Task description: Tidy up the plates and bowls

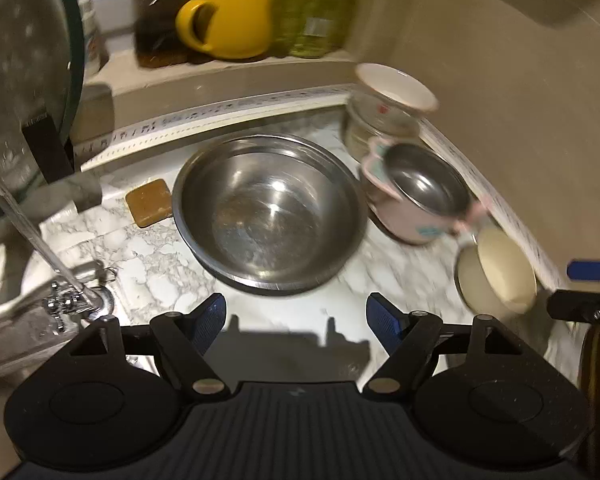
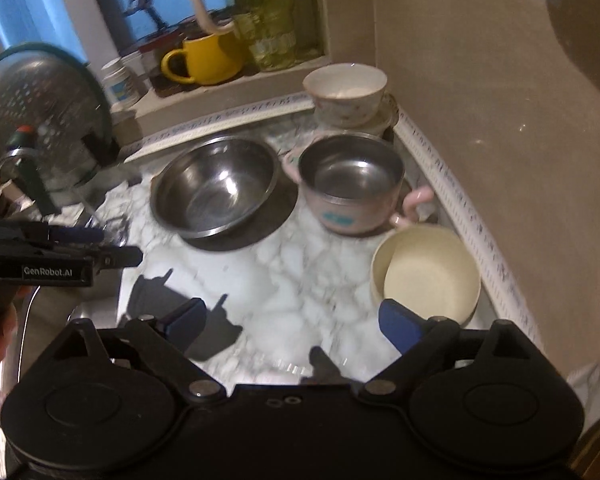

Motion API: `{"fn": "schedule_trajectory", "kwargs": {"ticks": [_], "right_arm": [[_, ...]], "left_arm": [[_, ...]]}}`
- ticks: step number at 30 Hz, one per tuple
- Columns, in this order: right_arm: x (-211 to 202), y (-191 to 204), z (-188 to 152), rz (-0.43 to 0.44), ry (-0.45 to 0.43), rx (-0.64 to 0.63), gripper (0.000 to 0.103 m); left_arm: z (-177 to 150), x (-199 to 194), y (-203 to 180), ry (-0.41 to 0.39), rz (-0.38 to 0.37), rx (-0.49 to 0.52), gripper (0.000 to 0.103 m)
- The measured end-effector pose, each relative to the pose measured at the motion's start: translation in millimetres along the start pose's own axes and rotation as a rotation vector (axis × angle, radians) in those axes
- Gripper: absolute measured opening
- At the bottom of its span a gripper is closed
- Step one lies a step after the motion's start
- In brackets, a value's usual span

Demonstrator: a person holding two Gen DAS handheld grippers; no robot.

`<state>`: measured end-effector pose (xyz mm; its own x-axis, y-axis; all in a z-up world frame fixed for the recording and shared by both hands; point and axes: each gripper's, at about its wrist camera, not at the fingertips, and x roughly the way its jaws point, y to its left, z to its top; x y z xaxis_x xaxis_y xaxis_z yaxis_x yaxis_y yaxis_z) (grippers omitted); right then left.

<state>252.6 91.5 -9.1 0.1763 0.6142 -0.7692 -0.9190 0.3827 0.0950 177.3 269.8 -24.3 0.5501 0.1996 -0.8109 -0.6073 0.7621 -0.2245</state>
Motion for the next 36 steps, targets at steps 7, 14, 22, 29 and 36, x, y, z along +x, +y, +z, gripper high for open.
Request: {"fn": "schedule_trajectory", "kwargs": {"ticks": [7,14,22,29,36], "right_arm": [[35,-24,41,0.022,-0.013,0.098,0.094],[89,-21,63,0.072,0.06,0.129,0.089],[151,1,72,0.111,0.149,0.176,0.072],[184,16,75,0.137,0.192,0.214,0.049],[192,18,74,0.127,0.198,0.238,0.03]], "left_arm": [[26,43,37,0.032,0.065,-0.158,0.077],[37,72,67,0.056,0.074,-0.278,0.077],[43,92,76,0.066,0.072,-0.304,0.075],[44,105,76,0.085,0.082,-0.297,0.047],[40,112,77,0.108,0.112,-0.288,0.03]]}}
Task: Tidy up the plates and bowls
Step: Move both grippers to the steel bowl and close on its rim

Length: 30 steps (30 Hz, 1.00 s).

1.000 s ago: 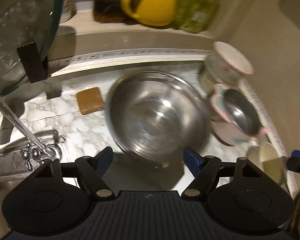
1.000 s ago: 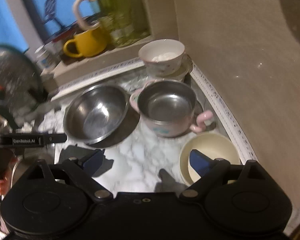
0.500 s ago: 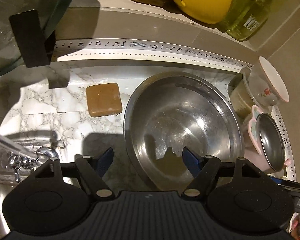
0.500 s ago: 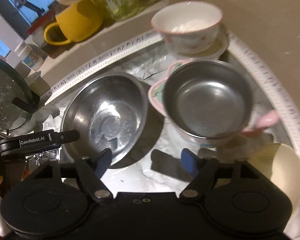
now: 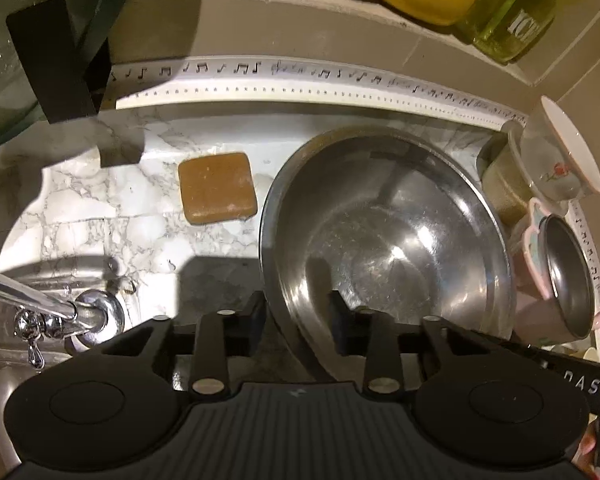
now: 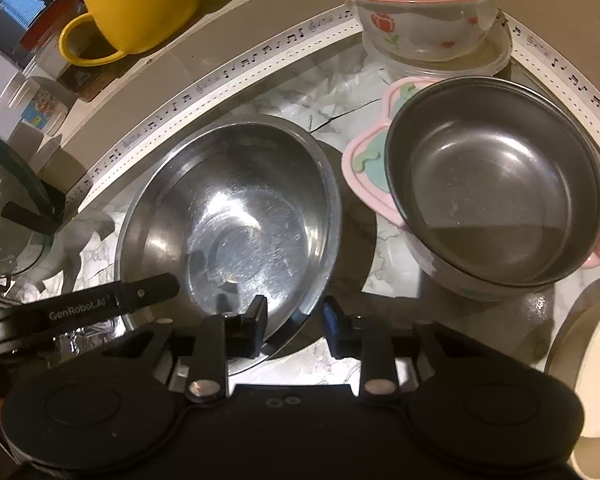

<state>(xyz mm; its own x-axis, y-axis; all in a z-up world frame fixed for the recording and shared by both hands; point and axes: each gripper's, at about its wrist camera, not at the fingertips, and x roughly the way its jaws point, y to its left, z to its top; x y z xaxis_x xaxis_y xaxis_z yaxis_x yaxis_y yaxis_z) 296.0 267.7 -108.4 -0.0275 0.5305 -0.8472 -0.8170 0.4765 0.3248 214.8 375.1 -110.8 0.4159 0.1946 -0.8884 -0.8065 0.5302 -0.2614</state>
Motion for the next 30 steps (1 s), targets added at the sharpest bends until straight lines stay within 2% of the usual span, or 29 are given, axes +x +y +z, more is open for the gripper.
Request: {"fn": "schedule_trajectory", "kwargs": {"ticks": [3,14,23,30], "right_arm": [[1,-2,-1,0.005,-0.001,0.01,0.022],[-6,5,-13,0.005,-0.004,-0.049,0.02],[-21,7,-43,0.035,0.053,-0.084,0.021],[-24,9,-59,0.039,0.082,-0.095,0.021]], "left_arm": [[-4,1,0,0.008,0.003,0.013,0.018],[-33,-14,3,0.021,0.014,0.054,0.017],[-60,-33,13,0.075,0.006,0.089,0.018],[-72,-36,17,0.079,-0.003,0.088,0.018]]}}
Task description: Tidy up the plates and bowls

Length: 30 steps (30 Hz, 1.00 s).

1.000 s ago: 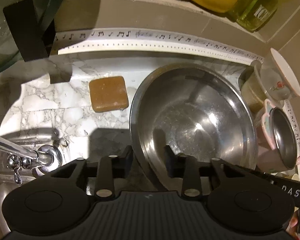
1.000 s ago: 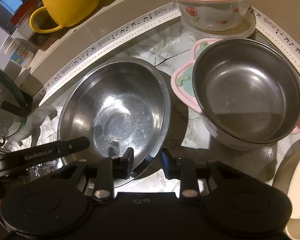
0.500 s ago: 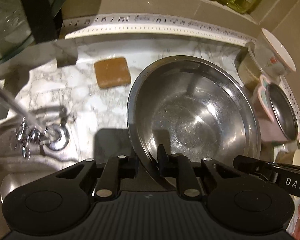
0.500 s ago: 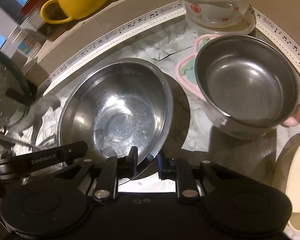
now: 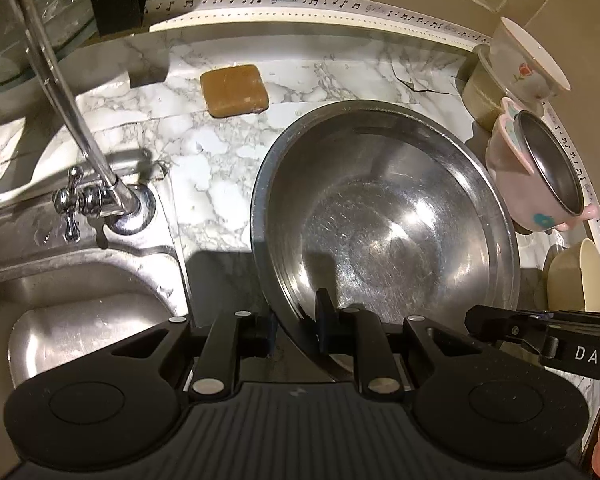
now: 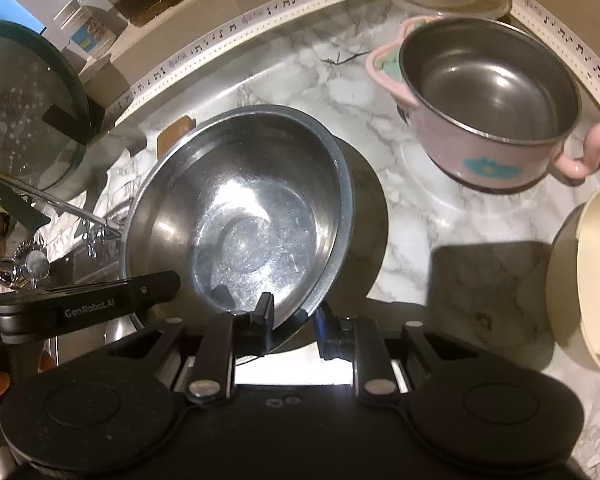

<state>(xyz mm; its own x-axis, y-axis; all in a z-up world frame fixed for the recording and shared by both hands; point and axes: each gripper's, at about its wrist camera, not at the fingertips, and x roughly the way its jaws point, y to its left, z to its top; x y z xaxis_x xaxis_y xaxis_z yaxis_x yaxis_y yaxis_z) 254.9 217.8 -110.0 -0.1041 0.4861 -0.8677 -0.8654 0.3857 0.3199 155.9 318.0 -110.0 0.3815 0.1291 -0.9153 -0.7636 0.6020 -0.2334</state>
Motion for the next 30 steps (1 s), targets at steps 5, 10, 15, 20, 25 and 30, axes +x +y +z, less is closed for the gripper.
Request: {"fn": "schedule_trajectory", "kwargs": {"ticks": [5,10,15,20,25,30], "right_arm": [[2,0,-2,0.002,0.022,-0.012,0.026],[-9,-4,0,-0.004,0.009,-0.014,0.037],[-32,-8,1,-0.003,-0.027,-0.036,0.043],[-64,-15,7,-0.049,-0.087,-0.092,0.05],[-95,-36,24,-0.105,-0.171,-0.084,0.057],[-111,-58,45,-0.15,-0.237,-0.059,0.069]], "left_arm": [[-3,-6,0,-0.014,0.006,0.025,0.019],[-3,-15,1,-0.022,0.027,0.043,0.024],[-3,-26,3,-0.021,0.034,0.064,0.041],[-2,-50,-8,-0.078,0.033,0.107,0.055],[13,-71,-36,-0.15,-0.02,0.153,0.074],[31,-73,-76,-0.227,-0.045,0.212,0.075]]}}
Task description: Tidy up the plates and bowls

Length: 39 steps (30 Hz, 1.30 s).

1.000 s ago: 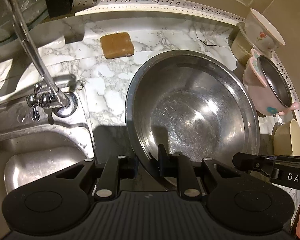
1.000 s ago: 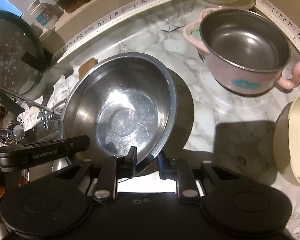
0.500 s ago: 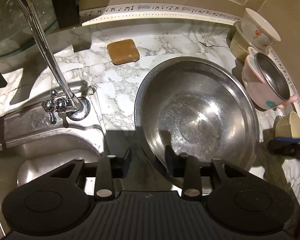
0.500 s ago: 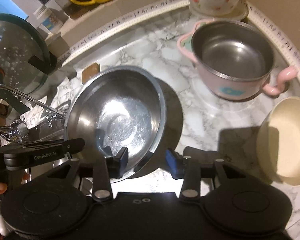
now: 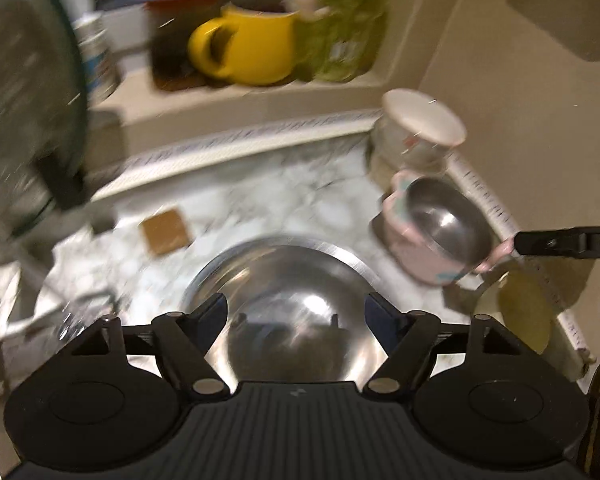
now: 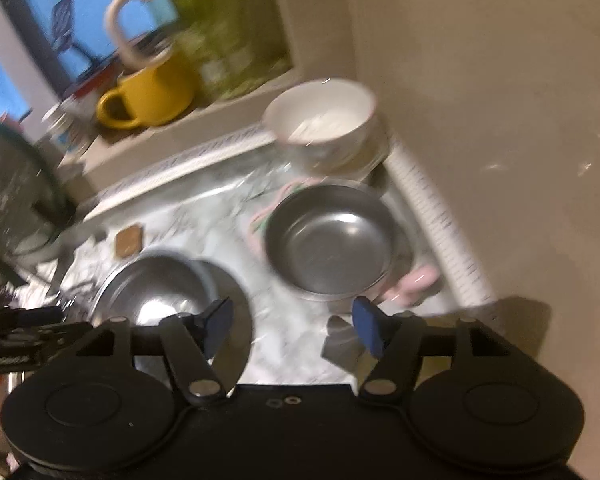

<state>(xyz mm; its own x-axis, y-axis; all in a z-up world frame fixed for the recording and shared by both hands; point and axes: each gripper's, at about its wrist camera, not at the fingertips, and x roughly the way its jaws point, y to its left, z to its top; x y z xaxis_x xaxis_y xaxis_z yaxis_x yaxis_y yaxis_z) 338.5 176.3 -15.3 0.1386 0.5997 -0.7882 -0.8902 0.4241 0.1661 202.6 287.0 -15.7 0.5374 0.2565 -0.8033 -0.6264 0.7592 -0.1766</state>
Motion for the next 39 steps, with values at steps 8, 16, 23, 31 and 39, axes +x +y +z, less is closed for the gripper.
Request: {"fn": "schedule_trajectory", "kwargs": {"ticks": [8,16,23,31,39], "right_arm": [[18,-23,17,-0.036,0.009,0.016,0.075],[44,-37,29,-0.045,0.037,0.029,0.071],[62,-40,34,-0.052,0.057,0.021,0.059],[82,-48,36,-0.065,0.073,-0.005,0.048],[97,-52,32,-0.077,0.093,-0.025,0.035]], "left_arm": [[40,31,-51,-0.025,-0.06,0.023,0.075],[58,82,-84,0.001,-0.019,0.071,0.075],[60,115,-94,0.043,-0.02,0.047,0.075],[59,137,-98,0.078,-0.062,0.027,0.069],[48,153,-107,0.14,-0.077,0.032,0.044]]}}
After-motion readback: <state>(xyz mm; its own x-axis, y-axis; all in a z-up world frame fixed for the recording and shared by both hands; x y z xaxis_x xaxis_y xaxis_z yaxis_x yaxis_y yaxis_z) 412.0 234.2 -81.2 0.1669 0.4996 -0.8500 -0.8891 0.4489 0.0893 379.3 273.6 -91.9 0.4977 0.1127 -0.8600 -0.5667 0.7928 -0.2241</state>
